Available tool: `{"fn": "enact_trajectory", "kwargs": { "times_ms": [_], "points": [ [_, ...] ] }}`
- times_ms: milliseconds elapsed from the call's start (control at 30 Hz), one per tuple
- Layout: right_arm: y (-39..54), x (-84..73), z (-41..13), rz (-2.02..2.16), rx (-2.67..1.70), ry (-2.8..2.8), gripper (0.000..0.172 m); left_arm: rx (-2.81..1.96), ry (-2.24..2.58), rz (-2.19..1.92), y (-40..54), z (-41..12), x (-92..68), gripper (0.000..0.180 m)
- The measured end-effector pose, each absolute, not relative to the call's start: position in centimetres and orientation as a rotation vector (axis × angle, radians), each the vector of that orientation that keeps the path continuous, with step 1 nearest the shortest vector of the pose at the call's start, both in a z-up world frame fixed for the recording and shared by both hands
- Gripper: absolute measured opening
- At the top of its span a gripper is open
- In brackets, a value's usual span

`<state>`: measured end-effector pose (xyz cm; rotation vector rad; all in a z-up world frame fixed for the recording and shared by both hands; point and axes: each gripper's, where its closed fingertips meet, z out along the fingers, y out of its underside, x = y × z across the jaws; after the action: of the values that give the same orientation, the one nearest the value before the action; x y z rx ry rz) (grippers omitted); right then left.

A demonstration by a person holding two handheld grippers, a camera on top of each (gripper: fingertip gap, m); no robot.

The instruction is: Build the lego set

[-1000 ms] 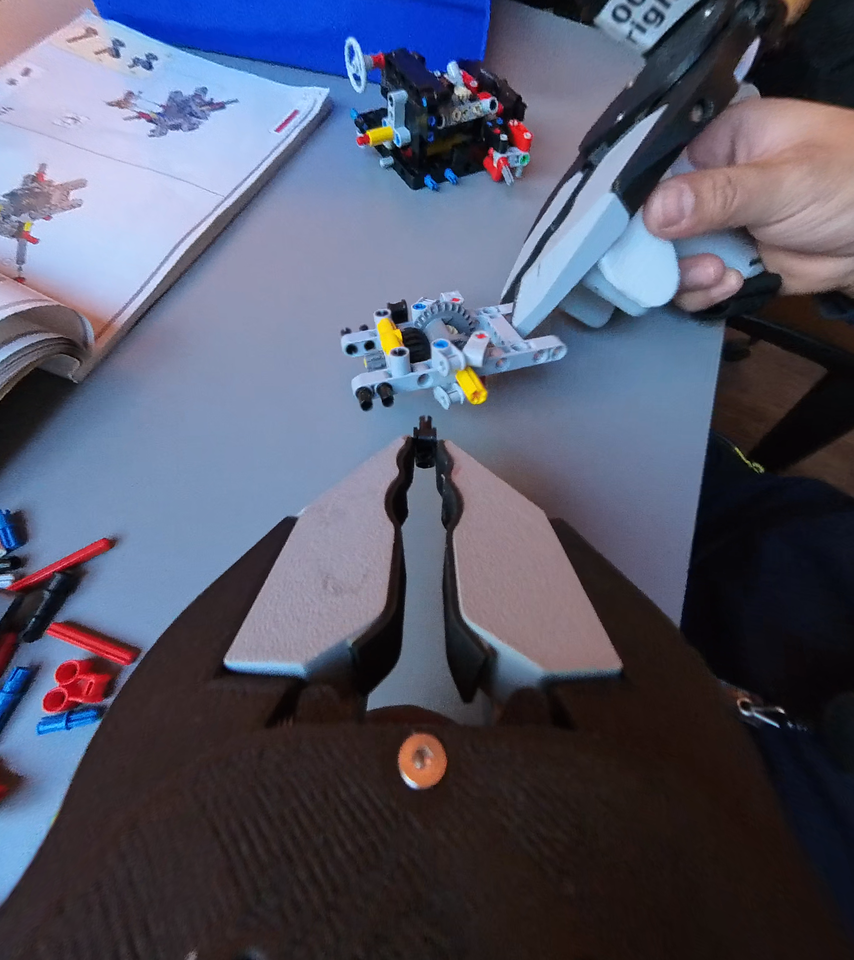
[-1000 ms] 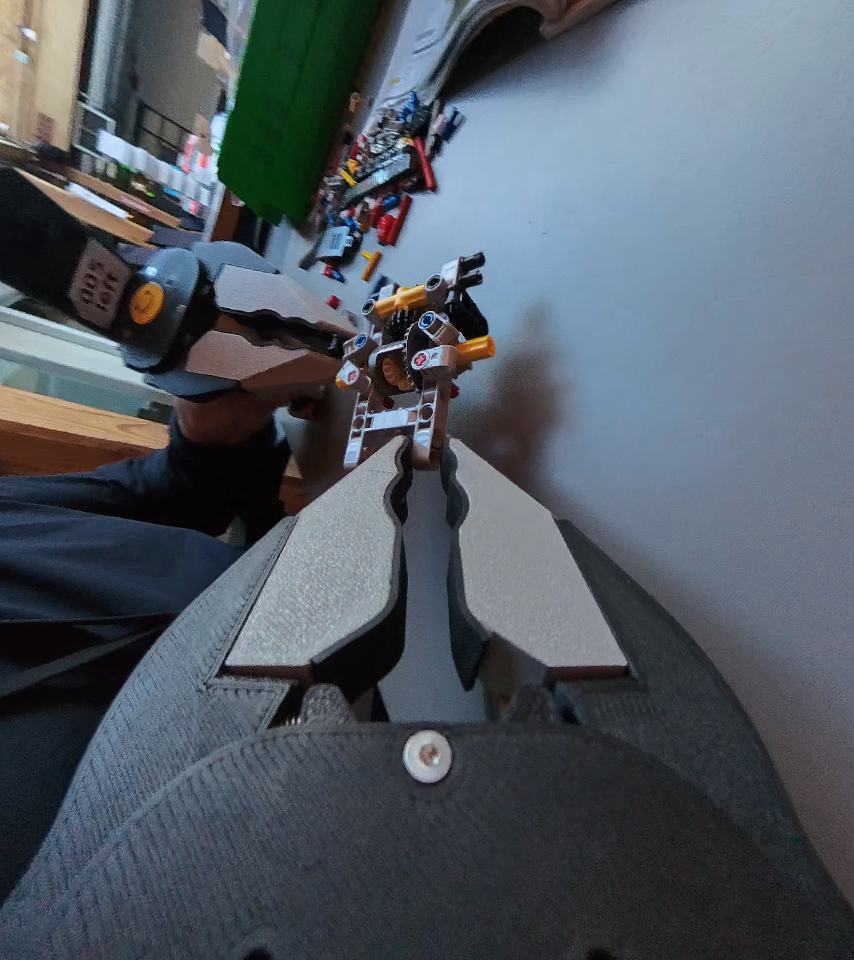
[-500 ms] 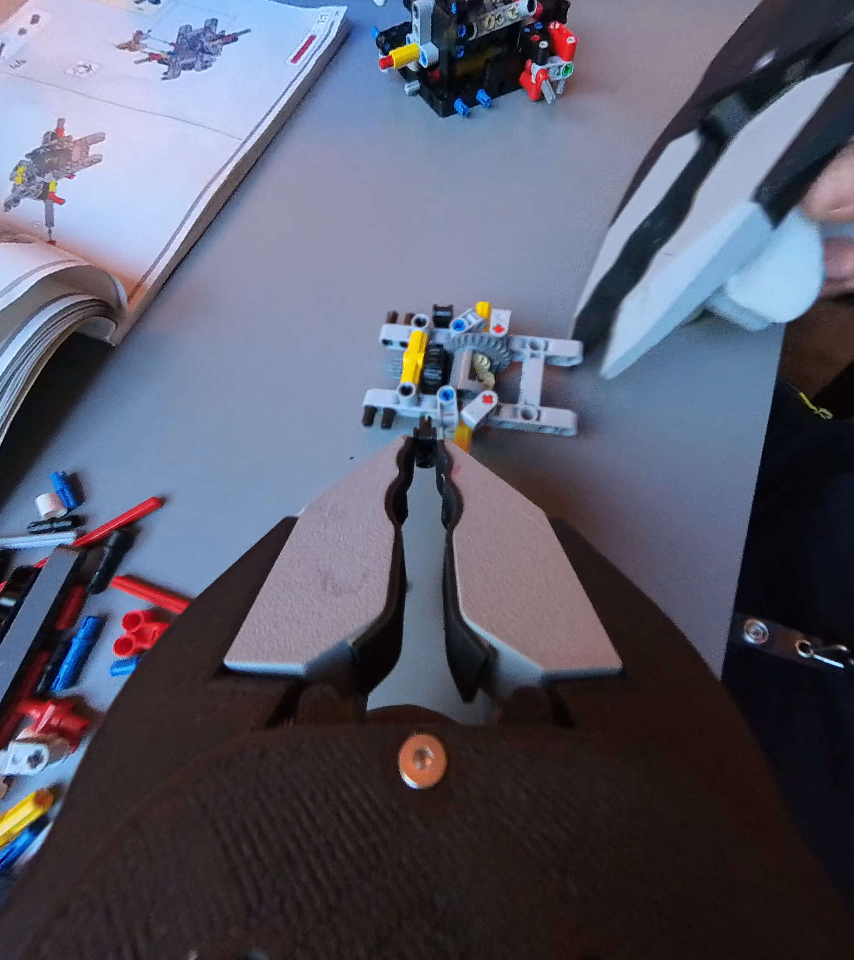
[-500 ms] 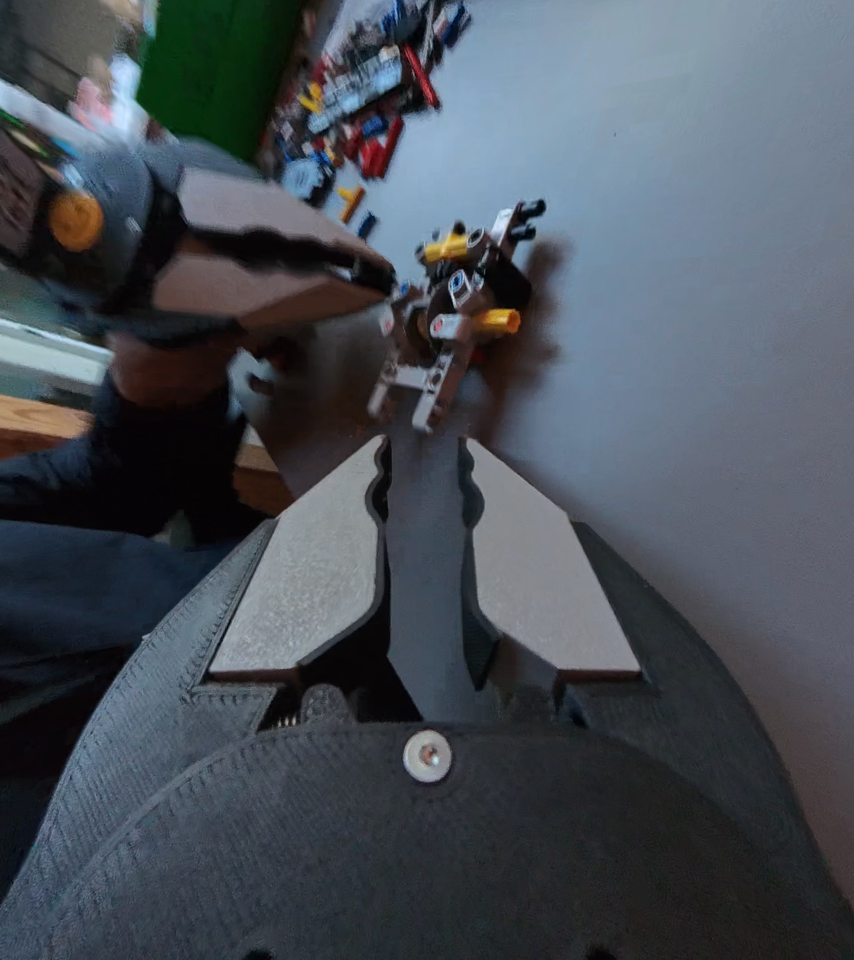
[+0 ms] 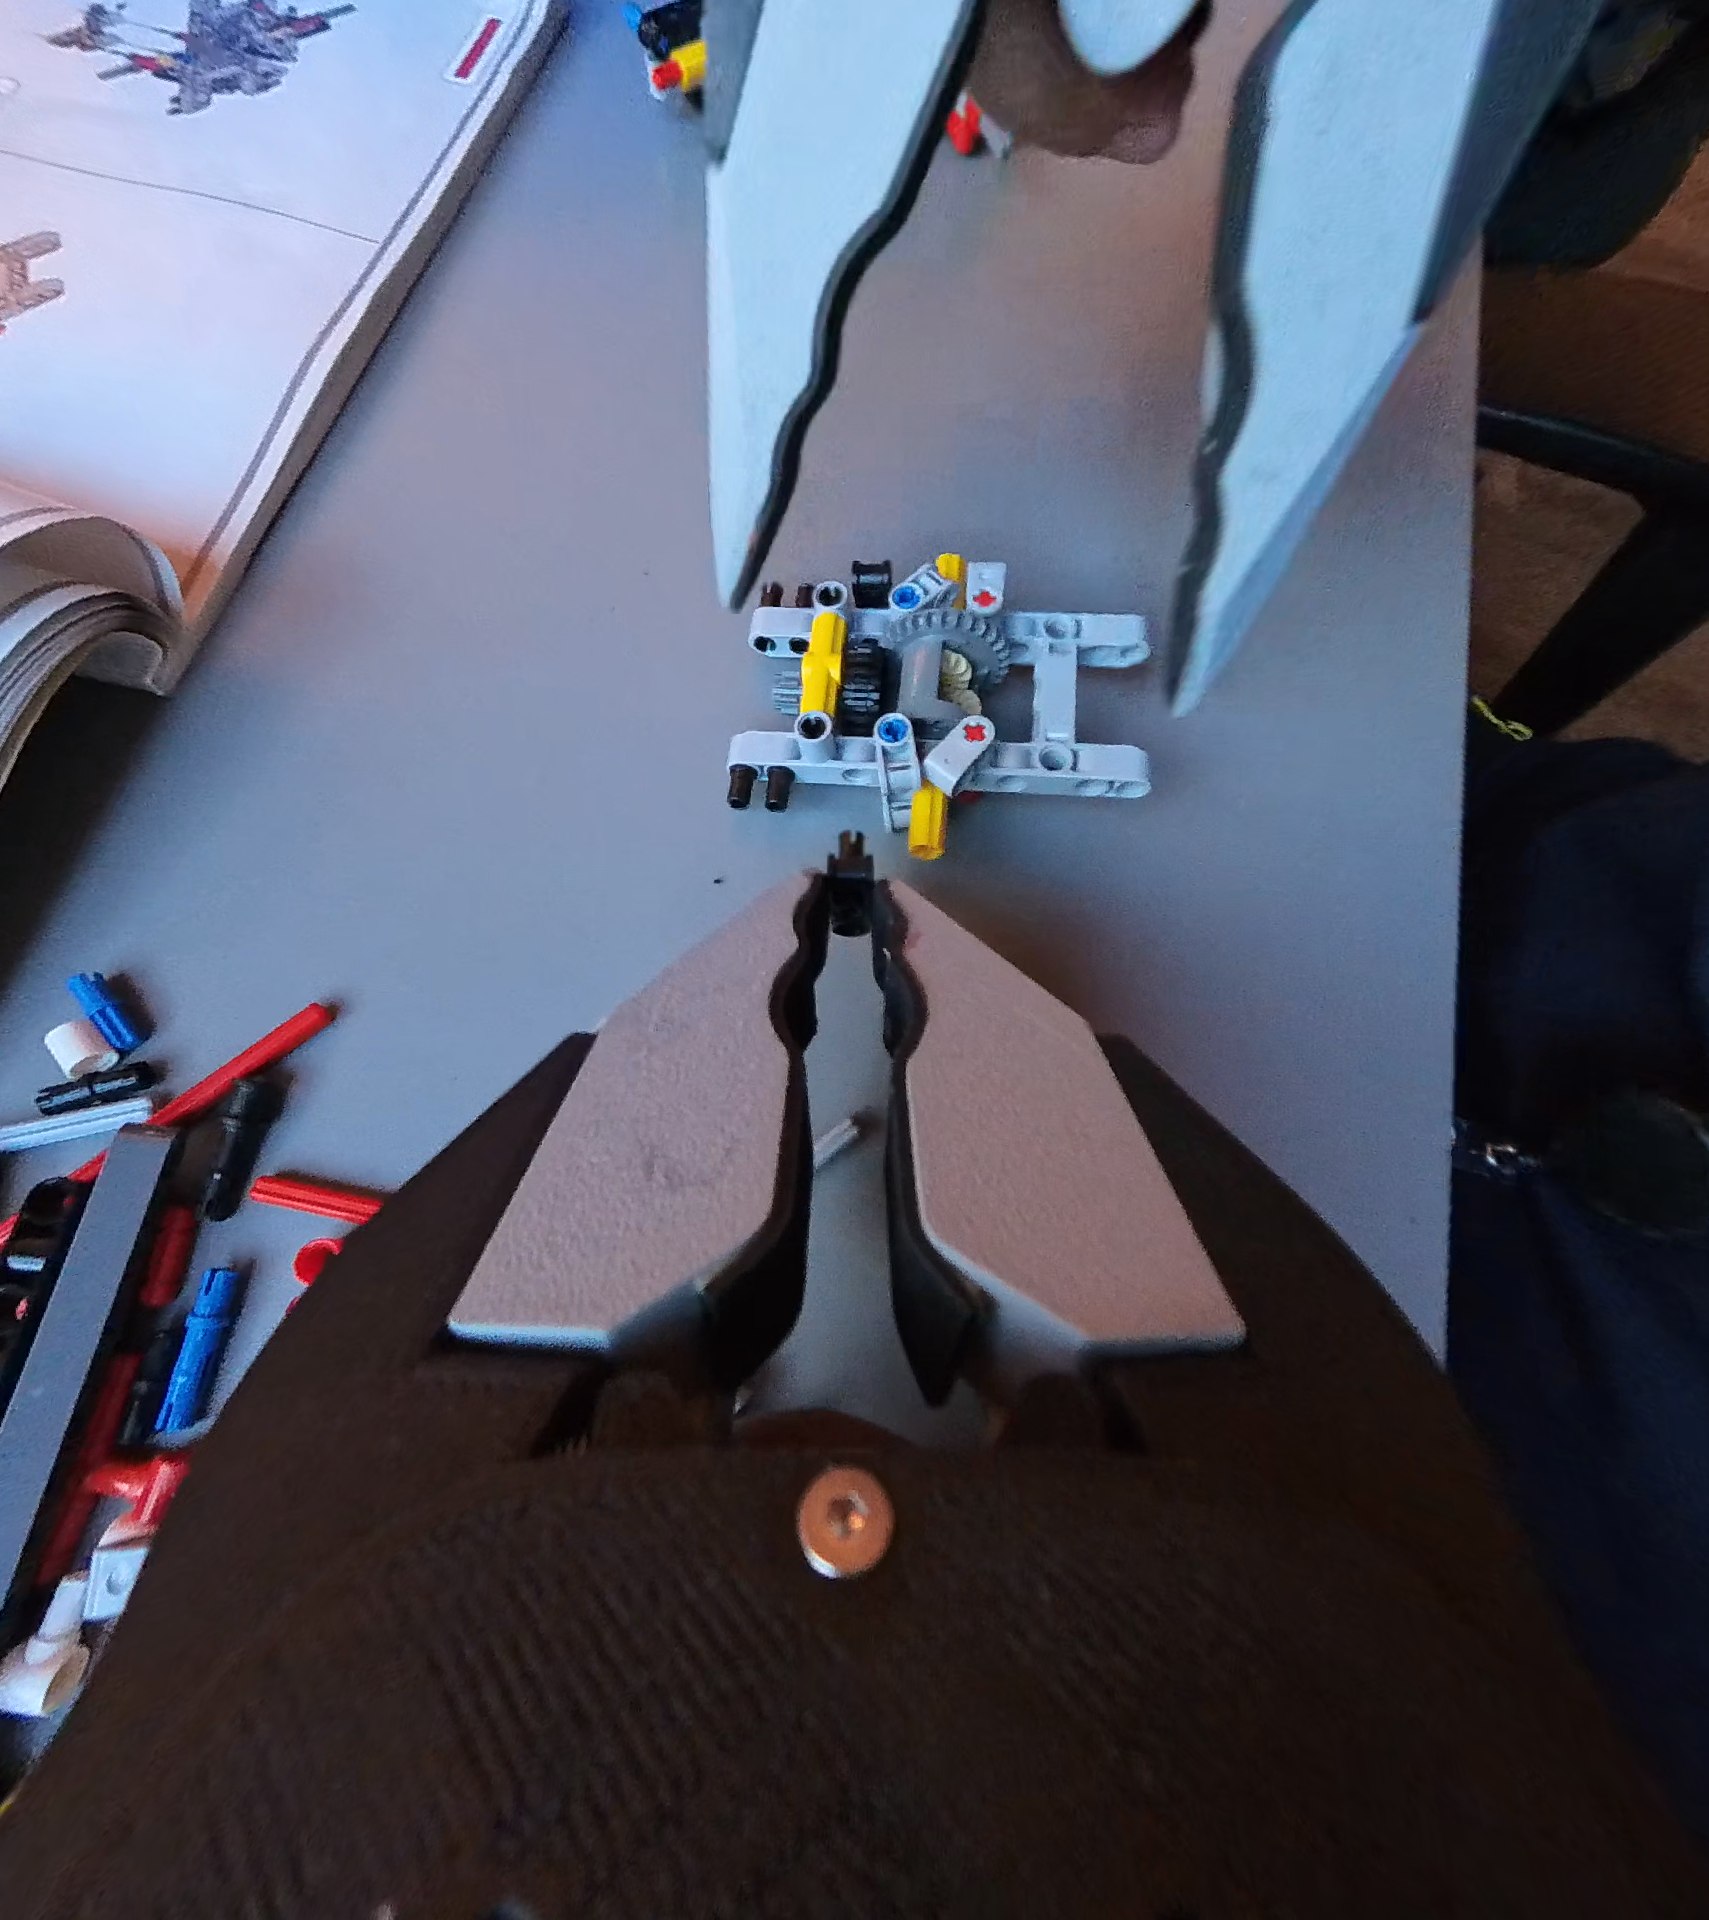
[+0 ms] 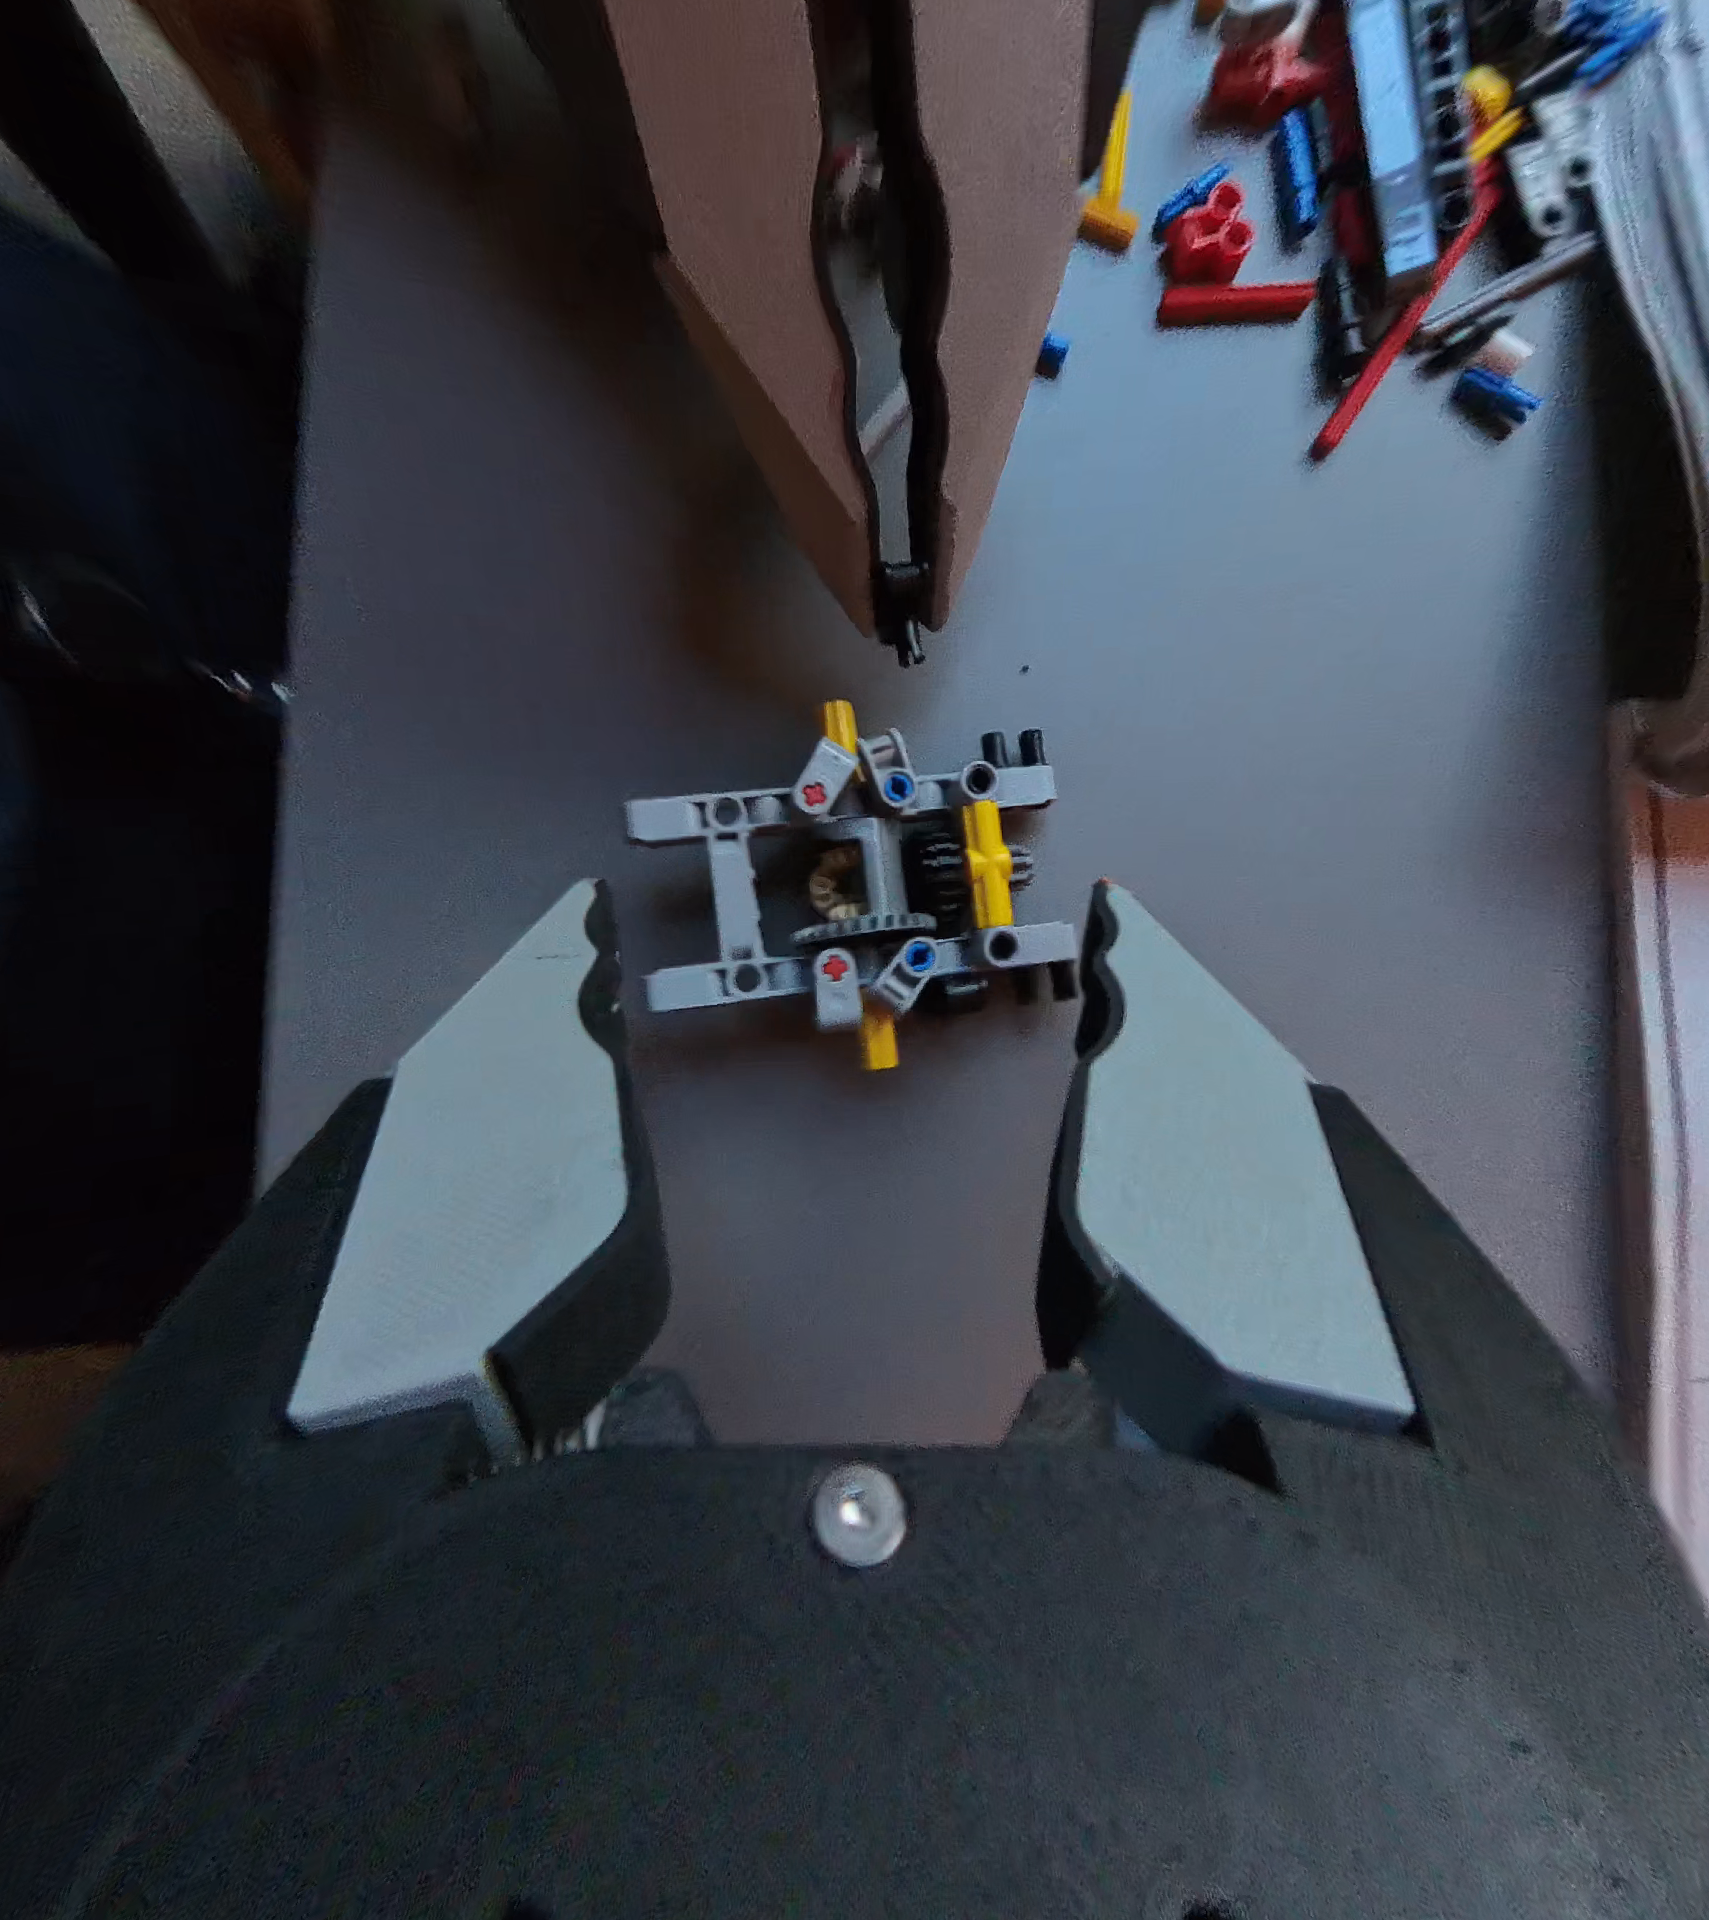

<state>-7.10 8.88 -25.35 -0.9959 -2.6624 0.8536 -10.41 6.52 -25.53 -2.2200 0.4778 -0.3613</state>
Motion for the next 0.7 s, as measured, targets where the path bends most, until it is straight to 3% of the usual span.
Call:
{"fn": "enact_trajectory", "kwargs": {
  "times_ms": [267,700],
  "points": [
    [8.5,-7.1,-27.4,0.634,-0.873,-2.908,0.066,-2.224,0.517,-0.369,6.2,-25.7,-10.0,0.005],
    [7.7,-7.9,-27.1,1.024,-0.877,-2.672,0.066,-2.247,0.491,-0.369,6.7,-26.0,-9.9,0.005]
  ]
}}
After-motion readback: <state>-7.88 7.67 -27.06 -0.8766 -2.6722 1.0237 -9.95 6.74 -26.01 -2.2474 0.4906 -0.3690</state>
